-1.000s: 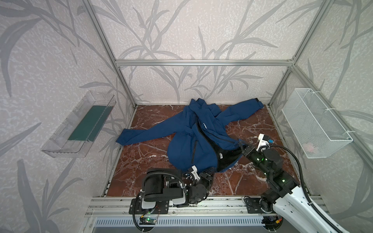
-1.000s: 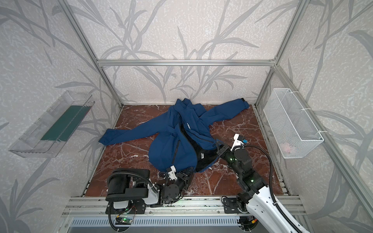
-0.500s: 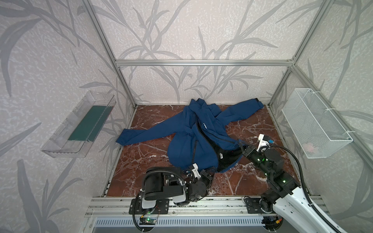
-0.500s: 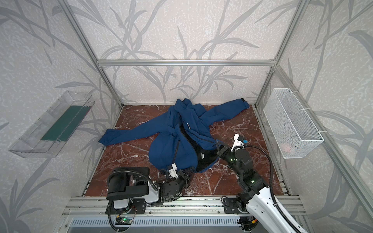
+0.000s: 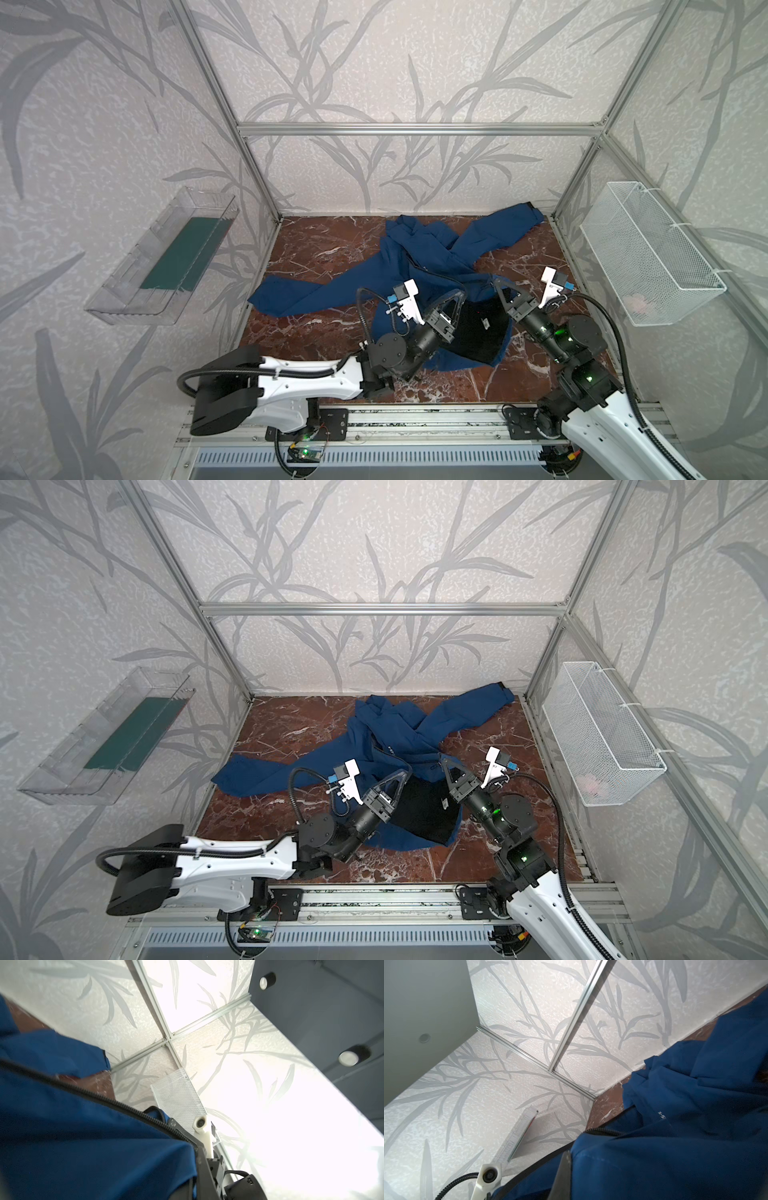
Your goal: Zip up the jacket
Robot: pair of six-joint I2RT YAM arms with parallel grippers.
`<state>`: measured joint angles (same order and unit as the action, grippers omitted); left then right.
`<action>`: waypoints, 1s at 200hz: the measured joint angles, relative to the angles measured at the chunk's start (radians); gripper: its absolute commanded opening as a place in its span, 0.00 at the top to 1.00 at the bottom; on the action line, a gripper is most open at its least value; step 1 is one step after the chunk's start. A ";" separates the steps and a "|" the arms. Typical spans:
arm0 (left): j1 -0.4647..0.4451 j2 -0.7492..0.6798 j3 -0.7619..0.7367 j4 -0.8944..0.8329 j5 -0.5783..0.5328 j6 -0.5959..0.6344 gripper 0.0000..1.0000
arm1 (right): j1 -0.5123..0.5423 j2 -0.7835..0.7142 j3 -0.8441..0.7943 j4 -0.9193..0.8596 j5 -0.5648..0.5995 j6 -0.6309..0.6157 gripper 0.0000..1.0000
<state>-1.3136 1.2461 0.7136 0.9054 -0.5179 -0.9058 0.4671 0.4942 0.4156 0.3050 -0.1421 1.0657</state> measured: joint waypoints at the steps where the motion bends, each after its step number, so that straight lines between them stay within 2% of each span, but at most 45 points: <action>1: 0.000 -0.004 0.003 -0.009 -0.004 0.005 1.00 | 0.000 0.003 0.000 0.006 -0.001 0.001 1.00; 13: 0.000 -0.063 0.067 -0.192 -0.063 0.063 1.00 | 0.000 0.023 0.000 0.040 -0.008 0.012 1.00; 26: 0.033 -0.110 0.192 -0.519 -0.122 0.022 1.00 | 0.000 0.054 0.008 0.050 -0.019 0.016 1.00; 37: 0.108 -0.132 0.309 -0.793 -0.142 -0.019 1.00 | 0.000 0.079 0.024 0.041 -0.024 0.012 1.00; 54: 0.248 -0.172 0.415 -1.086 -0.167 -0.034 1.00 | 0.000 0.114 0.069 -0.005 -0.014 -0.004 1.00; 67: 0.393 -0.206 0.472 -1.271 -0.143 -0.014 1.00 | 0.000 0.130 0.104 -0.040 0.018 -0.019 1.00; 80: 0.591 -0.212 0.538 -1.410 -0.045 0.020 1.00 | 0.000 0.164 0.136 -0.058 0.058 -0.028 1.00; 91: 0.799 -0.168 0.624 -1.511 0.076 0.062 1.00 | 0.000 0.213 0.172 -0.063 0.084 -0.038 1.00; 104: 0.983 -0.059 0.777 -1.621 0.193 0.121 1.00 | 0.000 0.310 0.246 -0.071 0.094 -0.051 1.00; 115: 1.076 0.060 0.939 -1.682 0.276 0.177 1.00 | 0.000 0.410 0.332 -0.072 0.092 -0.076 1.00; 123: 1.127 0.187 1.113 -1.754 0.336 0.225 1.00 | 0.000 0.490 0.407 -0.084 0.089 -0.099 1.00; 144: 1.193 0.550 1.659 -1.881 0.467 0.321 1.00 | -0.008 0.684 0.669 -0.133 0.058 -0.176 1.00; 158: 1.228 0.748 1.965 -1.868 0.595 0.336 1.00 | -0.011 0.780 0.863 -0.150 0.027 -0.236 1.00; 167: 1.240 0.793 2.023 -1.826 0.663 0.339 1.00 | -0.011 0.817 0.969 -0.150 0.003 -0.280 1.00; 183: 1.250 0.782 2.009 -1.741 0.769 0.350 1.00 | -0.008 0.830 1.107 -0.155 -0.039 -0.367 1.00; 200: 1.235 0.664 1.851 -1.577 0.856 0.372 1.00 | 0.011 0.777 1.164 -0.170 -0.053 -0.463 1.00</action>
<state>-0.0784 1.9102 2.5641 -0.6712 0.3378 -0.5343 0.4778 1.2716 1.5791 0.1352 -0.1947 0.6025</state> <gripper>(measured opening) 0.048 0.061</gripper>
